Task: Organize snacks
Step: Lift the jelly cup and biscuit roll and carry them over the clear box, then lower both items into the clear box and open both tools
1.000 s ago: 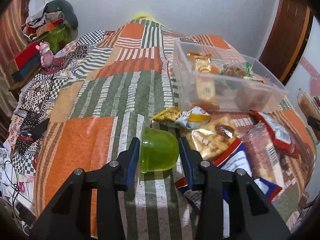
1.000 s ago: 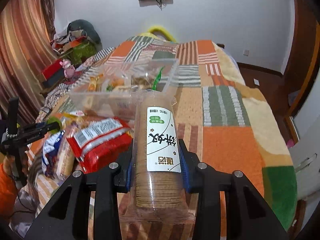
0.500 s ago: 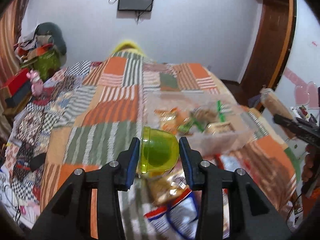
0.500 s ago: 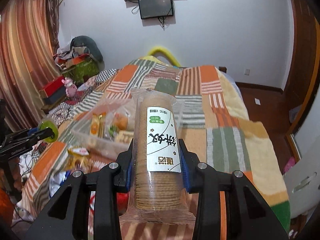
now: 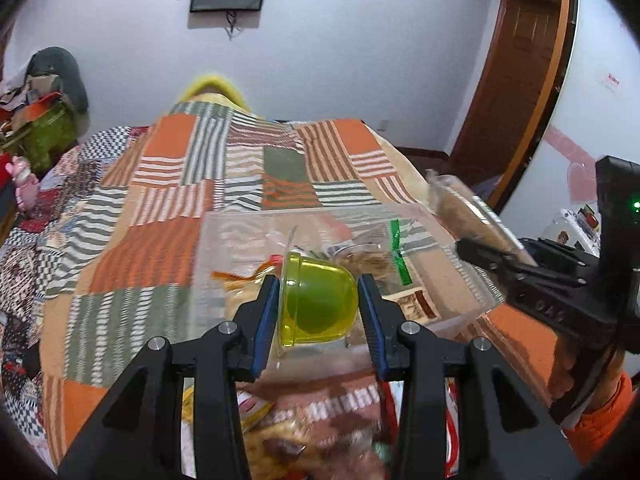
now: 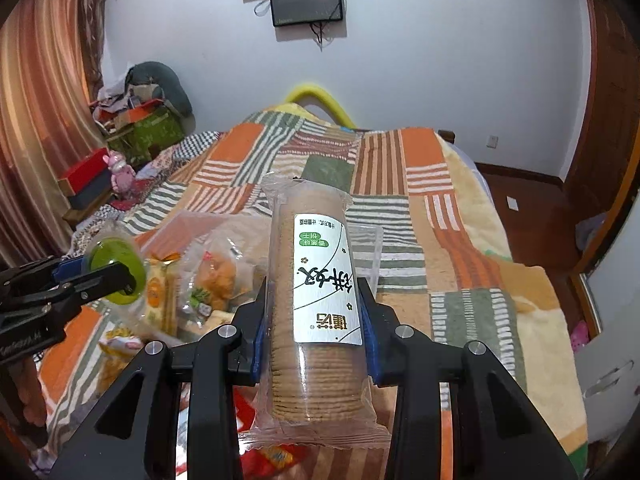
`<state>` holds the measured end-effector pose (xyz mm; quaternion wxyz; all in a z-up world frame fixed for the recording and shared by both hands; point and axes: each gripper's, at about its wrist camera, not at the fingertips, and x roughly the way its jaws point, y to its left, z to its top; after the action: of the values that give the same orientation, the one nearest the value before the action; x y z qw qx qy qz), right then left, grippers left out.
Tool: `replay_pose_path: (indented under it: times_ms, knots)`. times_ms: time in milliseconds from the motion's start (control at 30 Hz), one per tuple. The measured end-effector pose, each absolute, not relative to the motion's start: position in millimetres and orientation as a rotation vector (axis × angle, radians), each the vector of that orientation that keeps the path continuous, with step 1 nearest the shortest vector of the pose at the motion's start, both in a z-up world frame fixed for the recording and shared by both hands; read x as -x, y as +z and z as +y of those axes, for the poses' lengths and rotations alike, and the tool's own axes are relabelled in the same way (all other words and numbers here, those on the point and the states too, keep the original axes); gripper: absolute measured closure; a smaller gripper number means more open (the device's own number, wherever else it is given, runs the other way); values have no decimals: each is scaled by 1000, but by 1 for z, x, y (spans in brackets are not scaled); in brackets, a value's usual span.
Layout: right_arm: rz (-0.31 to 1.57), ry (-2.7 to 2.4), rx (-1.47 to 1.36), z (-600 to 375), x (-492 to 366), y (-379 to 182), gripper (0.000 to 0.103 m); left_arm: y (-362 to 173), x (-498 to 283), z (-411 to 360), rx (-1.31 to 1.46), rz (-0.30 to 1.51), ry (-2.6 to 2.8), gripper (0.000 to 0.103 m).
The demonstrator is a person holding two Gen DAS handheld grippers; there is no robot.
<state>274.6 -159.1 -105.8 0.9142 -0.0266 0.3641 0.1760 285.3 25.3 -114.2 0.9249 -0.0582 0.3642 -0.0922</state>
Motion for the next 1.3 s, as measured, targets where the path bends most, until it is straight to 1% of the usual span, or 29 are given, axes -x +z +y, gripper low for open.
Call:
replay_pose_path:
  times_ms: [267,300,433,567,633,733,800,900,967,1100,1300]
  knots:
    - [811,361,66,-156,-286,-123,68,-136,-312,8,81,814,-214,63]
    - [816,364,66,-156,-285,-124,66,-138,-313,8,78,822,-215,63]
    - [801,368,70,-157,-281,-117,64,-142,-312,8,82,831,-219,63]
    - [778,394,79,-158,-268,-105,54,-128,-301,10,79,795,-223,61]
    - [761,410,89,-159,-256,-97,52,-119,-294,13,80,780,-225,60]
    - [744,431,96,-158,-241,-89,46,-106,-274,19,78,756,-211,55]
    - [737,449,93,-157,-231,-85,39,-100,-260,22,76,748,-204,50]
    - [743,479,92,-152,-216,-86,35,-98,-238,29,65,744,-181,43]
    - [759,508,103,-143,-209,-92,34,-102,-220,33,46,756,-160,41]
    - [798,541,154,-119,-202,-110,33,-119,-195,42,38,802,-133,38]
    - [870,534,255,-97,-207,-141,34,-155,-168,55,74,907,-115,38]
